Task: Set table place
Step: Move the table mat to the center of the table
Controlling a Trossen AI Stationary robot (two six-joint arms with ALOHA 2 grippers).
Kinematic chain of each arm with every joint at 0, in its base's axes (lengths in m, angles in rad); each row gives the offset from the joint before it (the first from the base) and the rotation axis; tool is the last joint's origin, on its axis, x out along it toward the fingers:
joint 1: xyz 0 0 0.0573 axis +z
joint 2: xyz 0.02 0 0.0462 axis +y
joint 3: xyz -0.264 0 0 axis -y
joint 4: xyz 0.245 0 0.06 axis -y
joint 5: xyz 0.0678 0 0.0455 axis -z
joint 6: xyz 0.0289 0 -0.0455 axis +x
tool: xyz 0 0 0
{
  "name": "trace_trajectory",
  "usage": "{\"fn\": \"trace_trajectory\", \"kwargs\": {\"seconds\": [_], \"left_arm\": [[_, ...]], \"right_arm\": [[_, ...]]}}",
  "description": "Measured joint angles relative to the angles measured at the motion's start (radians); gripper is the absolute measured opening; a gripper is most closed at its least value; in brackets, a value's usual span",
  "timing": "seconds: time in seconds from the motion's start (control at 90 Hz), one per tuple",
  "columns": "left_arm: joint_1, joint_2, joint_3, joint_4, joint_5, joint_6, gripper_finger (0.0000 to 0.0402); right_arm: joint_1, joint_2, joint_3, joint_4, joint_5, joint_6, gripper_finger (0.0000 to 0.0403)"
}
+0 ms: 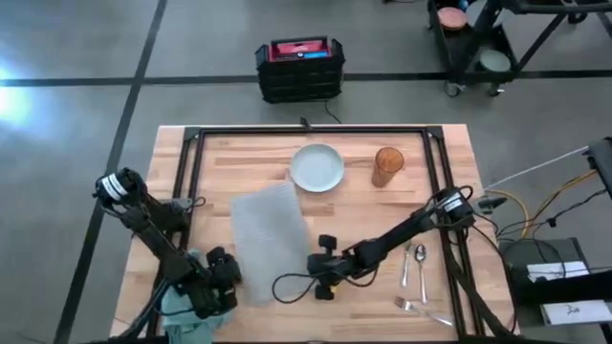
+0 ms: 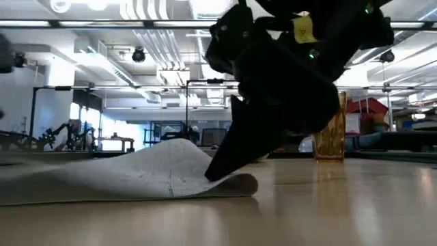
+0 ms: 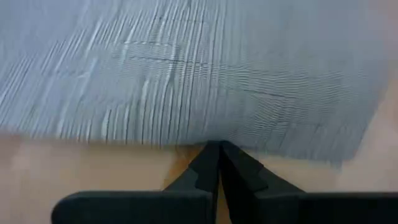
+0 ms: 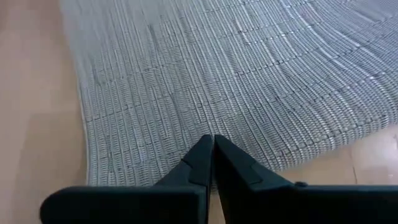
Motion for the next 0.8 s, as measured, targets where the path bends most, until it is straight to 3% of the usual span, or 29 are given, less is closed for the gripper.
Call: {"fn": "trace_trajectory", "kwargs": {"seconds": [0.267, 0.467, 0.678, 0.8], "left_arm": [[0.029, -0.001, 0.048, 0.026, -0.088, 0.139, 0.0], [0.097, 0.005, 0.126, 0.044, -0.22, 0.352, 0.0], [0.248, 0.076, 0.123, 0.128, -0.195, 0.517, 0.0], [0.292, 0.093, 0.123, 0.201, -0.193, 0.58, 0.0]], "right_arm": [[0.006, 0.011, 0.012, 0.0, 0.001, -0.011, 0.0002], [0.006, 0.014, 0.009, 0.045, -0.013, -0.028, 0.0002], [0.008, 0.014, 0.028, 0.019, -0.017, -0.049, 0.0002], [0.008, -0.025, 0.074, -0.125, -0.019, -0.055, 0.0002]]}}
